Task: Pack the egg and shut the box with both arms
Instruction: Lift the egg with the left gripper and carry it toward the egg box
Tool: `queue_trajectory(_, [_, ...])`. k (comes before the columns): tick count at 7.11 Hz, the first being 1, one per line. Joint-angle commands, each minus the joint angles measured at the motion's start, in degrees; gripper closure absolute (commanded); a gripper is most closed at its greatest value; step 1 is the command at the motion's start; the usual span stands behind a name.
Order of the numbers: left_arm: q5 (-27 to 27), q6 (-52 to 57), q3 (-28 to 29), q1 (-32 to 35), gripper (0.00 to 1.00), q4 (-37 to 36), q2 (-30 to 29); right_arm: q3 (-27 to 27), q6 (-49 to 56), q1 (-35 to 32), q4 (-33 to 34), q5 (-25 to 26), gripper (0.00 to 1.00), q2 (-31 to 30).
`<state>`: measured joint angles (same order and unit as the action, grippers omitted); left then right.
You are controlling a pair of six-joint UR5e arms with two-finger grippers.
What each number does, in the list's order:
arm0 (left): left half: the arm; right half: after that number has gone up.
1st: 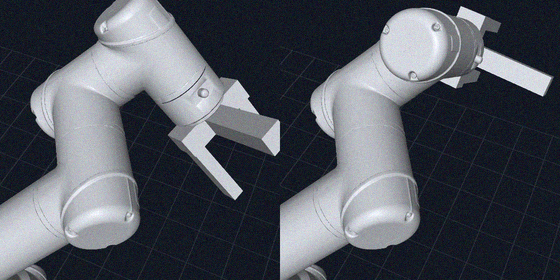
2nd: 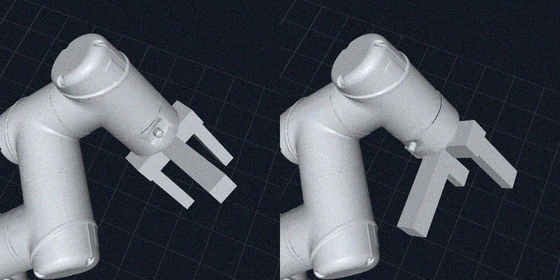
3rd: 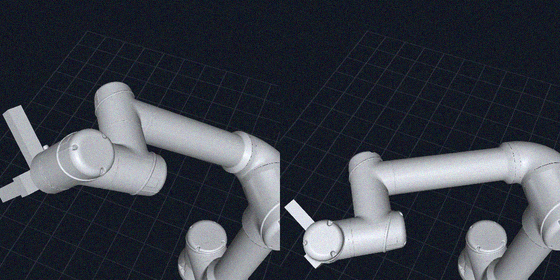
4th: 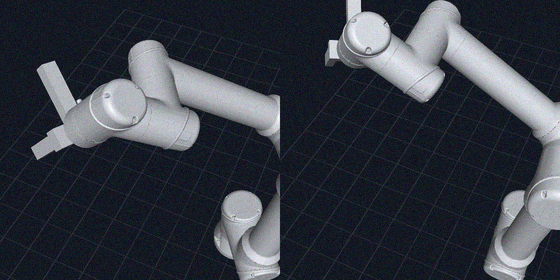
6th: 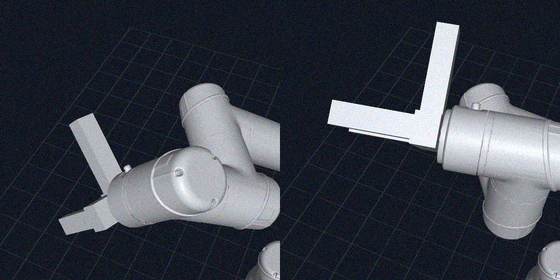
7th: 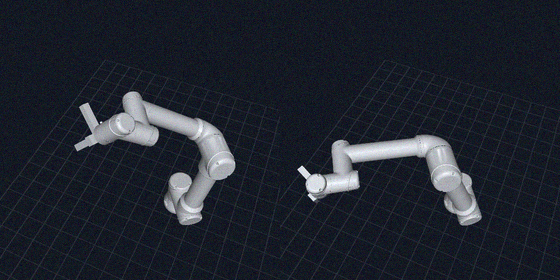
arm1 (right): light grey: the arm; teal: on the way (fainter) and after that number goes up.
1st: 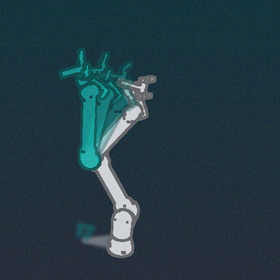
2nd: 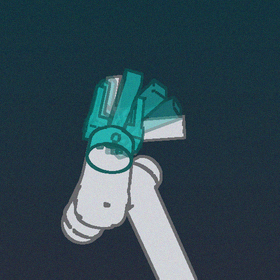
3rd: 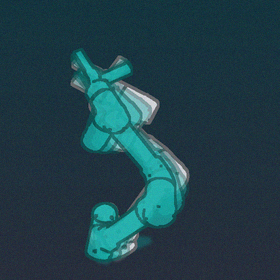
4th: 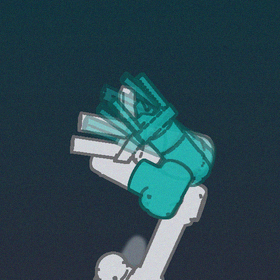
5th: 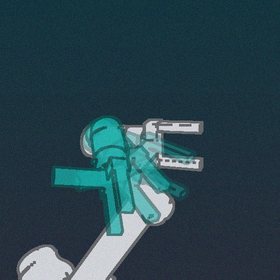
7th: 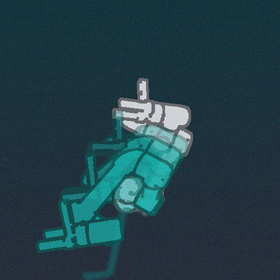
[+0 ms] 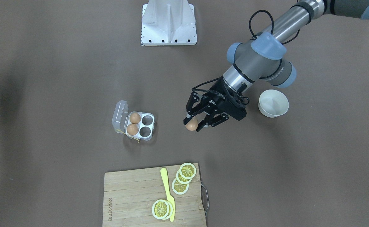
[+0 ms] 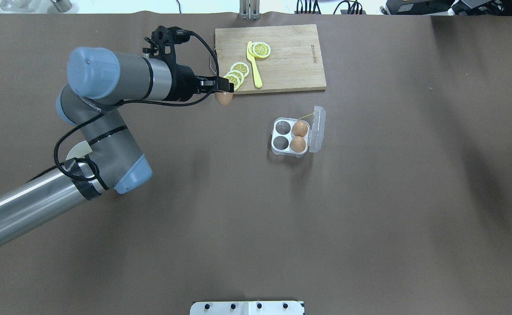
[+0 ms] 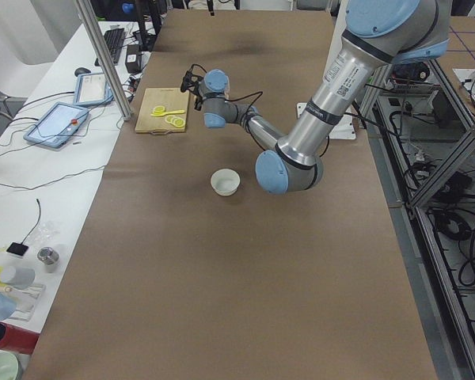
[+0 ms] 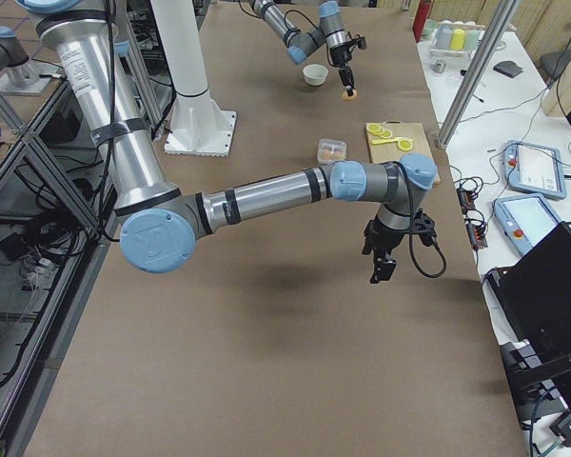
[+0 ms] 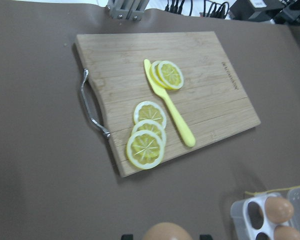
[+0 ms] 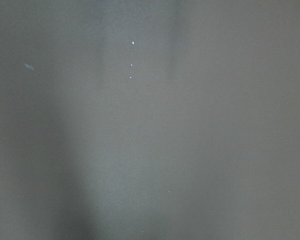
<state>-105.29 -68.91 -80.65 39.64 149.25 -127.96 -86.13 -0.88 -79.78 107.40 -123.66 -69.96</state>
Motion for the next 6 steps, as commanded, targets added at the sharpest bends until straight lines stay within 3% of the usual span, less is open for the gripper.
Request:
queue_trajectory(1, [5.52, -3.06, 0.05, -3.43, 0.68, 3.31, -0.62, 0.00, 0.00, -0.20, 0.00, 0.00, 0.00, 0.00])
queue_trajectory(2, [10.14, -3.76, 0.14, -5.70, 0.68, 4.20, -0.80, 0.00, 0.00, -0.20, 0.00, 0.00, 0.00, 0.09])
queue_trajectory(4, [13.16, -3.77, 0.83, -6.51, 0.68, 4.12, -2.20, 0.00, 0.00, -0.46, 0.00, 0.00, 0.00, 0.09])
queue_trajectory(6, [20.53, -3.60, 4.25, -9.22, 0.68, 4.20, -4.40, 0.00, 0.00, -0.47, 0.00, 0.00, 0.00, 0.17])
